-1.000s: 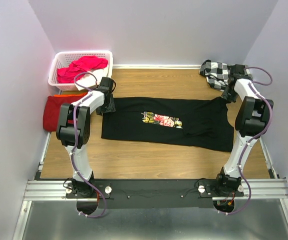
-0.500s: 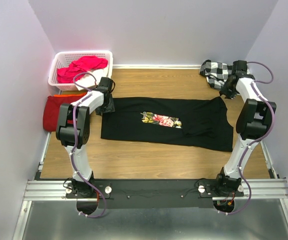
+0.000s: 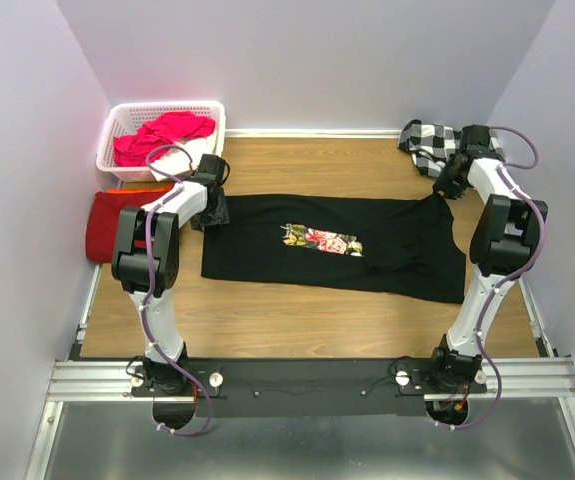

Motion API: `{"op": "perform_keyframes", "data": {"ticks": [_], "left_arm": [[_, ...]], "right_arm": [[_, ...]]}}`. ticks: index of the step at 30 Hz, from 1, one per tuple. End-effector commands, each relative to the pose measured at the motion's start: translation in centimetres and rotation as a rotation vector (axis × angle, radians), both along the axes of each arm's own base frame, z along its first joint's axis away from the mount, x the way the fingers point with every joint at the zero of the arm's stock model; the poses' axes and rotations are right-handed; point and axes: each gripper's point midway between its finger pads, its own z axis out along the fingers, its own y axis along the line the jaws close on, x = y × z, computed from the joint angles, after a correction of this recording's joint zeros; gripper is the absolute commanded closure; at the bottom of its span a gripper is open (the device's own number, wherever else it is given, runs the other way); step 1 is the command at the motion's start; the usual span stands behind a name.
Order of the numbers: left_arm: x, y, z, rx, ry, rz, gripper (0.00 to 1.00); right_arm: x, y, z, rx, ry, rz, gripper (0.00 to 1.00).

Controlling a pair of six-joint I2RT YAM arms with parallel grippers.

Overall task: Fold and stack the t-shirts
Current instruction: Fold the other side of the tshirt into a rectangle

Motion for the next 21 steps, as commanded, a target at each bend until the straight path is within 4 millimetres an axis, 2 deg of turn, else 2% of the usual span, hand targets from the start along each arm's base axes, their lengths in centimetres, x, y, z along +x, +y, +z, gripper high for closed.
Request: {"op": "perform_keyframes", "data": {"ticks": [1,6,8,9,12,18,21], "left_arm": [[-0.8,1.3,0.0,0.032,0.022,0.020,0.39],[-0.8,1.3,-0.2,0.032,0.027,0.022,0.39],[-0.9,1.4,-0.3,0.033,0.030,0.023,0.39],[-0.9,1.4,-0.2,0.035,0.029,0.026,0.39],[-1.0,1.6,-0.3,0.036,0.030,0.031,0.39],[-1.5,1.9,-0.6,0.035,0.037,0.049,0.39],[-1.8,2.0,-0.9,0.035,0.045,0.054,0.39]], "right_arm": [[-0.2,0.3,-2.7,0.021,0.044,0.026,0.61],[-0.2,0.8,-3.6,0.046,0.056,0.043,0.62],[-0.2,0.8,-3.9,0.049,0.060,0.044,0.67],[-0.2,0.8,-3.9,0.048,0.062,0.041,0.77],[-0.2,0.1,-3.4,0.016,0.056,0.020,0.99],[-1.2,-2.8,-1.3,-0.130,0.050,-0.083,0.99],[-1.3,-3.5,-0.6,-0.160,0.041,-0.108,0.99]]}}
